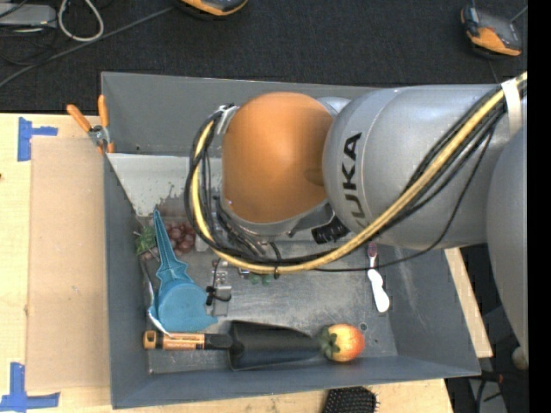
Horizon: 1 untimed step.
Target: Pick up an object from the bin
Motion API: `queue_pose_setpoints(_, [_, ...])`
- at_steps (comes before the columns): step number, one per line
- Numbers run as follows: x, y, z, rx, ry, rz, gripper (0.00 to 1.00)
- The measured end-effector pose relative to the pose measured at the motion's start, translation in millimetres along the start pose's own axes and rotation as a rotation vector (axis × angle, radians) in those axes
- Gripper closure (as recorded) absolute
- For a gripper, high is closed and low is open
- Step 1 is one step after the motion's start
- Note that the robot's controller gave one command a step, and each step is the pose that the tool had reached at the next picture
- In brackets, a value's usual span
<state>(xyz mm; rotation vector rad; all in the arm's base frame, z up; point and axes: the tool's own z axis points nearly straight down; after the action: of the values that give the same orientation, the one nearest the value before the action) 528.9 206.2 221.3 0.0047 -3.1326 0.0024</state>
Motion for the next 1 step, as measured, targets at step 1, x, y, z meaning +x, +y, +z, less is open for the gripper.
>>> queue_pose_setpoints(1, [-2.0,-1.2,-4.0,-0.001,-0.007,0.004,0.0])
